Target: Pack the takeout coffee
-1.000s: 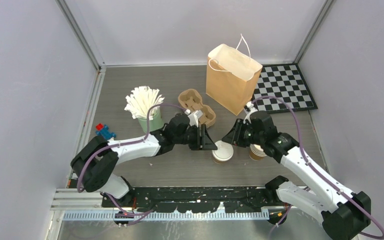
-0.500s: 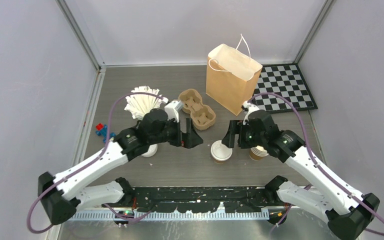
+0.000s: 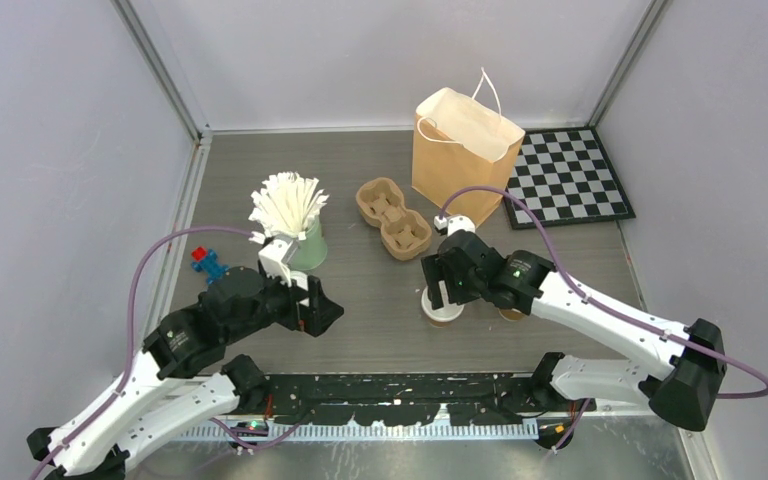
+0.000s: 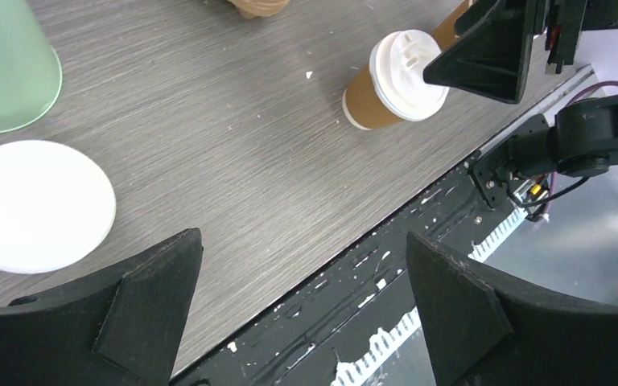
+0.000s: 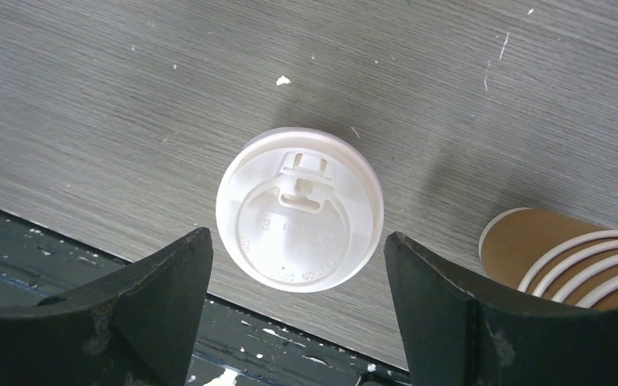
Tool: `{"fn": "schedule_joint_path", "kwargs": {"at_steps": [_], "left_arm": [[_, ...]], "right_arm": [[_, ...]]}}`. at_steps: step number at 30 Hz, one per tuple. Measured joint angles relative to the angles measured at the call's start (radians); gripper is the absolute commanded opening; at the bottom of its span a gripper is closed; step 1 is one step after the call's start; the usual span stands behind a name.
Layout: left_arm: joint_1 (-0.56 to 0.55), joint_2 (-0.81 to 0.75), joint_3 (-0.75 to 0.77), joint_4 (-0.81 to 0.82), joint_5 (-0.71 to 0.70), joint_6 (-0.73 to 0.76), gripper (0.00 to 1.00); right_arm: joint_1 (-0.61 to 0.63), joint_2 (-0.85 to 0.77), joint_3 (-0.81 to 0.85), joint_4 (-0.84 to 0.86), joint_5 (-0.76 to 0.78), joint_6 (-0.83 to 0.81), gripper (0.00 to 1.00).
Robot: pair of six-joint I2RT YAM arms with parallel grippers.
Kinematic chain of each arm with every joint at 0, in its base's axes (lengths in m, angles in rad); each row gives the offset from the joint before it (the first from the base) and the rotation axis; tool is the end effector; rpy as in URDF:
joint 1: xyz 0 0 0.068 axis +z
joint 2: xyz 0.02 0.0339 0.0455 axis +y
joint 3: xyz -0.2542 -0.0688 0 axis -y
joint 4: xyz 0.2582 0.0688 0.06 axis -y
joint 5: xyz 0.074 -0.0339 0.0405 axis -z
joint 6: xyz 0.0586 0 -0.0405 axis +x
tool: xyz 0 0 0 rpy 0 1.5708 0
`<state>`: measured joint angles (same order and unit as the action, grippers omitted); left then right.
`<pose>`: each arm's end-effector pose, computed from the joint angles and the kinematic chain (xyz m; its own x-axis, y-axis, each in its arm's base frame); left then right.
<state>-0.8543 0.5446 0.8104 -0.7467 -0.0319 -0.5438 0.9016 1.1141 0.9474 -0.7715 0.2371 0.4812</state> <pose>0.1022 -0.1145 0.3096 -0.6403 -0.0521 -0.7663 0.4719 0.7605 -0.4461 0.1658 0.1875 0.2524 -0.7565 -0.2312 -0.6118 -0.3679 0.9238 0.1057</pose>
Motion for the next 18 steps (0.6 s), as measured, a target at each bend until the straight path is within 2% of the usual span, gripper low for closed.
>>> {"fn": "schedule_joint_path", "kwargs": {"at_steps": [8, 14, 18], "left_arm": [[0.000, -0.061, -0.015, -0.036, -0.021, 0.010, 1.00], [0.000, -0.061, -0.015, -0.037, -0.022, 0.012, 1.00], [0.000, -0.061, -0.015, -0.037, -0.029, 0.019, 1.00]], "right_arm": [[0.001, 0.026, -0.003, 0.020, 0.006, 0.008, 0.80], [0.004, 0.026, -0.031, 0.045, 0.005, 0.021, 0.72], [0.005, 0.040, -0.045, 0.048, 0.001, 0.026, 0.70]]}}
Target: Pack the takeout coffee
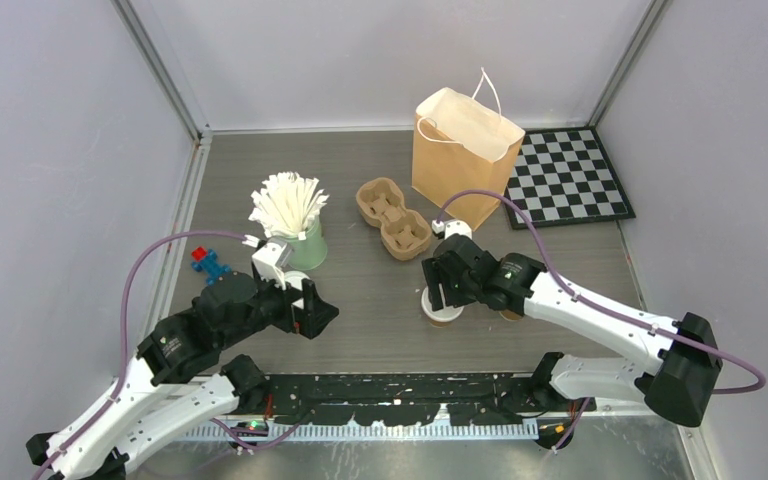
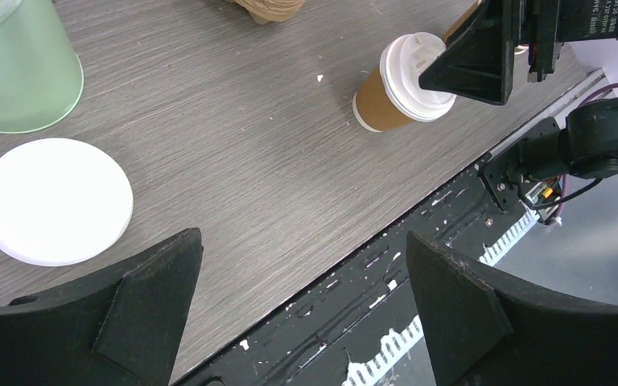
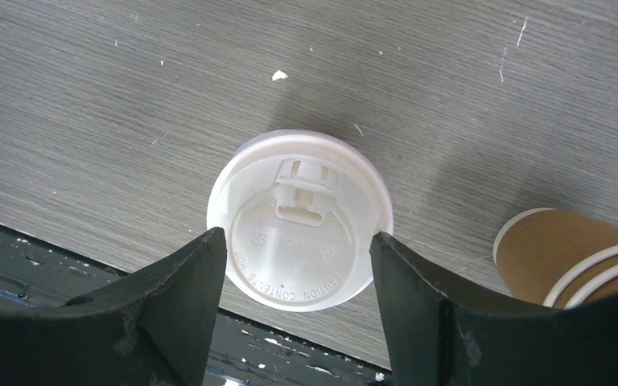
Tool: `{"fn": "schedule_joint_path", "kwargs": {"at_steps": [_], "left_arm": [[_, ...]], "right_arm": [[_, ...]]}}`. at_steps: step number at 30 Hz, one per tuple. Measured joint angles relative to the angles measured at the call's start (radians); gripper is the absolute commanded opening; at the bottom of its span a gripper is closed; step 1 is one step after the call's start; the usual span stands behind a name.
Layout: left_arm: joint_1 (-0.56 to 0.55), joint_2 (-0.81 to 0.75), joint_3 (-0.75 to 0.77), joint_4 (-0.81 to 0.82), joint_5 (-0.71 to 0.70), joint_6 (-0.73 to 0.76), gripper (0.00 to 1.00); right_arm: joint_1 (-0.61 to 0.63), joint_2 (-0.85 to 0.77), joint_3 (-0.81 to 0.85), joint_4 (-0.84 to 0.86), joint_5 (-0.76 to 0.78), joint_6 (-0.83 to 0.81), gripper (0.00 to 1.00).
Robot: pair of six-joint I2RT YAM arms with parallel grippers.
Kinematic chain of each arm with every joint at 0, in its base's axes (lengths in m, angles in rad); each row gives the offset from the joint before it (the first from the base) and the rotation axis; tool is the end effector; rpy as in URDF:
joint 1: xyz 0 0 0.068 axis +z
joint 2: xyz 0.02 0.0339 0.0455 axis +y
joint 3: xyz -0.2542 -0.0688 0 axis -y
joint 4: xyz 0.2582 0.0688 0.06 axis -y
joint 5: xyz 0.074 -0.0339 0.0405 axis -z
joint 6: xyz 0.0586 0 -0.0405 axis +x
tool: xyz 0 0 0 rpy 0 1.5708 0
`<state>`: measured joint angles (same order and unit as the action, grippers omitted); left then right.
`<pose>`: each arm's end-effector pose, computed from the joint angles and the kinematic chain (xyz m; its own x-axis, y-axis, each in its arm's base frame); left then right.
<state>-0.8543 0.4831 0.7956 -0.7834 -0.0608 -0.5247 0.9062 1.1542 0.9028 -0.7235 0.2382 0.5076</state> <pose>0.0948 -0.1034 0.3079 -0.6171 -0.0527 -0.7851 0.4714 0.7741 -0.4226 0.1685 0.1927 0.2315 -0.7782 -0.2274 -0.5854 -0.3490 0.9315 0.1022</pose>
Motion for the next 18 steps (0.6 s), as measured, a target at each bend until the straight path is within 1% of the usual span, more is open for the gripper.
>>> {"fn": "schedule_joint_path", "kwargs": {"at_steps": [4, 7, 13, 17, 18], "left_arm": [[0.000, 0.000, 0.000, 0.000, -0.010, 0.006, 1.00], [0.000, 0.005, 0.000, 0.000, -0.023, 0.010, 1.00], [0.000, 0.039, 0.000, 0.000, -0.033, 0.015, 1.00], [0.000, 0.055, 0.000, -0.001, -0.040, 0.021, 1.00], [0.000, 0.055, 0.000, -0.002, -0.043, 0.021, 1.00]], "right_arm": [[0.000, 0.009, -0.003, 0.007, 0.000, 0.002, 0.71], [0.000, 0.010, 0.009, -0.013, -0.001, 0.010, 0.76], [0.001, -0.016, 0.161, -0.108, 0.011, 0.018, 0.78], [0.002, -0.081, 0.290, -0.145, 0.066, 0.018, 0.76], [0.002, -0.084, 0.298, -0.146, 0.070, 0.018, 0.75]]}}
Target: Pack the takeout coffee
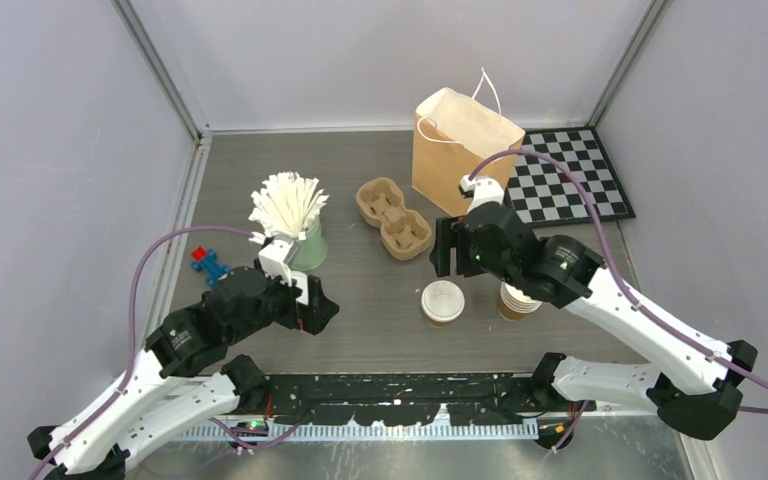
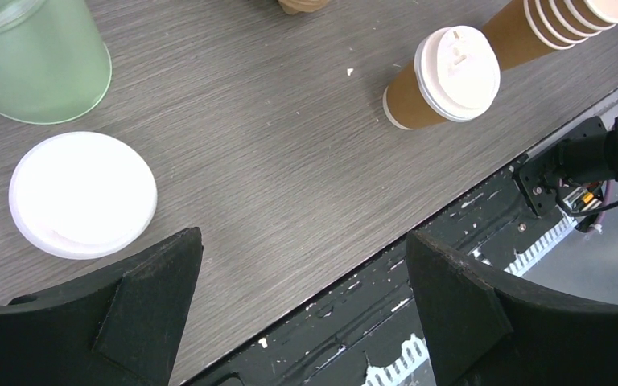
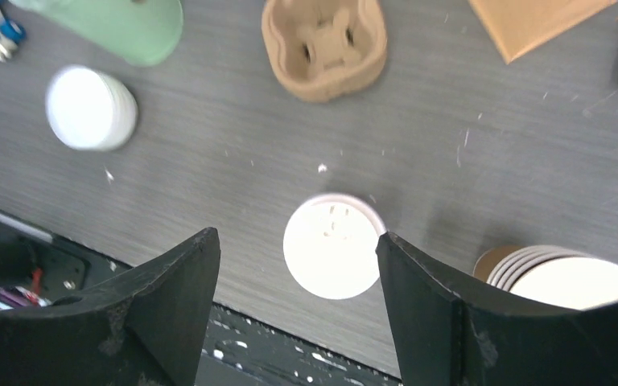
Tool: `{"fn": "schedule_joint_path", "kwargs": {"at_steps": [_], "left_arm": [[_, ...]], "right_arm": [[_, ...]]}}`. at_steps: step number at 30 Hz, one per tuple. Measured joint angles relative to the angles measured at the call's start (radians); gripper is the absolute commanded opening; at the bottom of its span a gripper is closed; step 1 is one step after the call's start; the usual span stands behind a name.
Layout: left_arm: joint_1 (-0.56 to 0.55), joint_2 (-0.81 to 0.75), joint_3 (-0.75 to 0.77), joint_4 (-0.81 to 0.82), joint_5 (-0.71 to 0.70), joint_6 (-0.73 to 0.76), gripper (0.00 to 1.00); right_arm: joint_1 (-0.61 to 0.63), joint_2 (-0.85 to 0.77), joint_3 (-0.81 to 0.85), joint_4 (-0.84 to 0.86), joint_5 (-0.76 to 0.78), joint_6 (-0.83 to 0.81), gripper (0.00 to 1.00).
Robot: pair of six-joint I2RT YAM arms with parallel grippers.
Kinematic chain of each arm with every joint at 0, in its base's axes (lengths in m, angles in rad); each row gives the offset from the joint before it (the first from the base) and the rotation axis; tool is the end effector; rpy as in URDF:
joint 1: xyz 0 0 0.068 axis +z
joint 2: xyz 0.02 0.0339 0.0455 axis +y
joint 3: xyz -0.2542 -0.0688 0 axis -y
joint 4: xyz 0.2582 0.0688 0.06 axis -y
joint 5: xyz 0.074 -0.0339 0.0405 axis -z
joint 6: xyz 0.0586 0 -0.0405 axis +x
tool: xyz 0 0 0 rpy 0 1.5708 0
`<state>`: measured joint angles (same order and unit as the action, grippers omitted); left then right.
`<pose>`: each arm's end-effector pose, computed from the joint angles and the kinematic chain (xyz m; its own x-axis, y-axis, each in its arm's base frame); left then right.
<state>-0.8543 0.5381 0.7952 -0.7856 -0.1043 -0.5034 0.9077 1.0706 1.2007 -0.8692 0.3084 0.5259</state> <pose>0.1034 -0.1094 0.3008 -0.6234 -0.0147 -0.7818 0.4455 0.8150 -0.3706 0.1632 0.1800 0.3421 -0.6663 -0.0760 -0.7418 -0.3219 0.9267 0.1942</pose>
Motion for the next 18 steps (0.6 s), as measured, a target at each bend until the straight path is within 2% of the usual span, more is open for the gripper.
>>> {"fn": "schedule_joint_path", "kwargs": {"at_steps": [3, 8, 18], "left_arm": [[0.000, -0.009, 0.000, -0.008, -0.019, 0.000, 1.00], [0.000, -0.048, 0.000, -0.027, -0.057, -0.004, 1.00], [0.000, -0.203, -0.023, -0.018, -0.091, -0.008, 1.00]], "right_arm": [[0.000, -0.002, 0.066, 0.003, 0.050, -0.010, 0.74], [0.000, 0.058, 0.082, 0.060, 0.125, -0.079, 0.73], [-0.009, 0.477, 0.153, 0.186, 0.173, -0.204, 0.68]]}}
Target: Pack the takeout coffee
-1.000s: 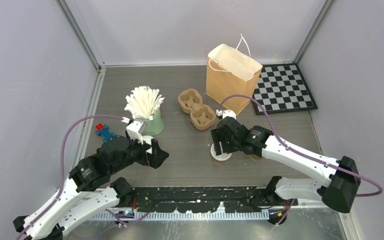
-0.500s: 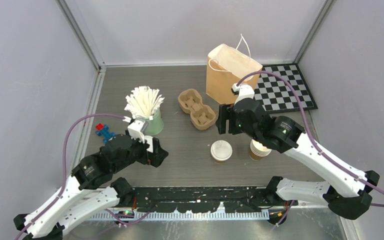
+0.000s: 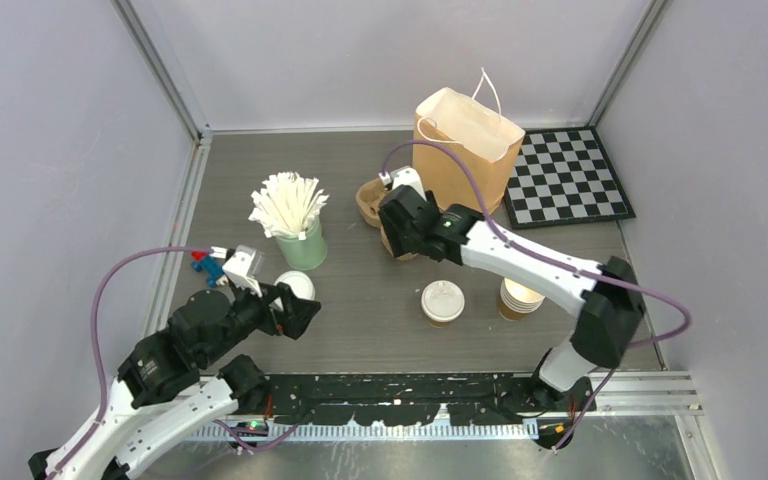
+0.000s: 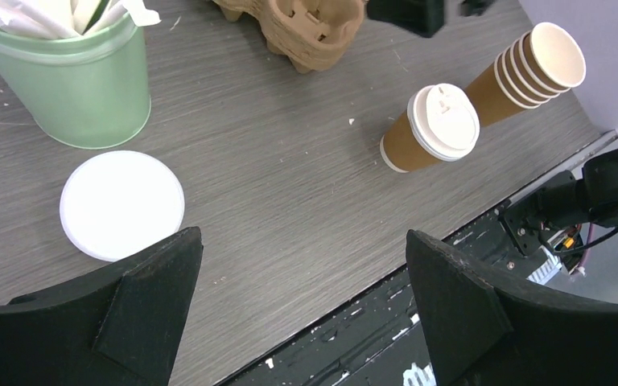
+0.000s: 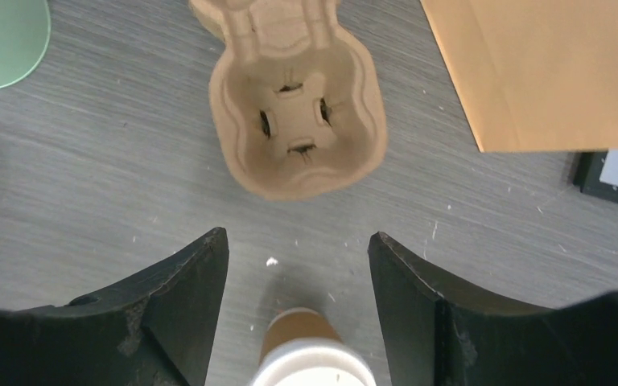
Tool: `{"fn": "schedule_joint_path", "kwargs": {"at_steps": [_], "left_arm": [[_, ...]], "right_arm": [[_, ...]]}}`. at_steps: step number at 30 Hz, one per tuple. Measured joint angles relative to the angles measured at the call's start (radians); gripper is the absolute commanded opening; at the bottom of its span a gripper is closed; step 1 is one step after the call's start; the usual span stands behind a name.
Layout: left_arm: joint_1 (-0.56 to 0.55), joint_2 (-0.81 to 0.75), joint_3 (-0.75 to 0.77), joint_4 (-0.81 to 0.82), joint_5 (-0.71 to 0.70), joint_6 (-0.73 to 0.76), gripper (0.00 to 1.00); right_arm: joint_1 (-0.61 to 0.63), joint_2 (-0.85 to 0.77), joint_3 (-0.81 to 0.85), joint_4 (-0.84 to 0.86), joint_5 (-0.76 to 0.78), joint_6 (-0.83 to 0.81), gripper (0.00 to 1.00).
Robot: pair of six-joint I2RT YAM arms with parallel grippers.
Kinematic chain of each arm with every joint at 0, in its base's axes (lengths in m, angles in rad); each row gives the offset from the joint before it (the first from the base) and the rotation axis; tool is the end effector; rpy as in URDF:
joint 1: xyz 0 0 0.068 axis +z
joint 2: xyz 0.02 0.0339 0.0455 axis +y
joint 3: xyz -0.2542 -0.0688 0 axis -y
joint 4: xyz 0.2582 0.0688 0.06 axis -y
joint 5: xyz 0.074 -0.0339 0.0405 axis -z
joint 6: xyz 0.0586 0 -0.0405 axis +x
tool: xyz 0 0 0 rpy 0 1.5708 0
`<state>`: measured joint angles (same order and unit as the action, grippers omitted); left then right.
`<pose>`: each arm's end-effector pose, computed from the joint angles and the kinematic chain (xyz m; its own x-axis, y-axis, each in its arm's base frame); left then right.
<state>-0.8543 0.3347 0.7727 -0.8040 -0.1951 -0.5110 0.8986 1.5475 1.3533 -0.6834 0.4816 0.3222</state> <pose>0.0815 -0.0763 0.3138 -0.5087 -0.1464 -0.8484 0.4267 0.8130 -0.3961 0.2451 0.2644 0.2798 -0.6156 -0.3228 -0.7189 -0.3313 0.9337 -0.1356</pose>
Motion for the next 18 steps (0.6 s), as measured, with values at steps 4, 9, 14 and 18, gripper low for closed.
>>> {"fn": "schedule_joint_path", "kwargs": {"at_steps": [4, 9, 14, 18], "left_arm": [[-0.001, -0.051, -0.005, -0.002, -0.018, -0.001, 1.00], [-0.004, -0.114, -0.018, 0.000, -0.034, -0.001, 0.99], [-0.008, -0.114, -0.018, 0.000, -0.037, -0.001, 0.99], [-0.014, -0.098, -0.018, 0.000, -0.037, -0.001, 0.99]], "right_arm": [[-0.026, 0.136, 0.069, 0.037, -0.017, -0.032, 0.66], [-0.091, 0.240, 0.101, 0.092, -0.073, -0.050, 0.63], [-0.140, 0.322, 0.151, 0.122, -0.103, -0.067, 0.60], [-0.155, 0.355, 0.174, 0.145, -0.130, -0.077, 0.57]]}}
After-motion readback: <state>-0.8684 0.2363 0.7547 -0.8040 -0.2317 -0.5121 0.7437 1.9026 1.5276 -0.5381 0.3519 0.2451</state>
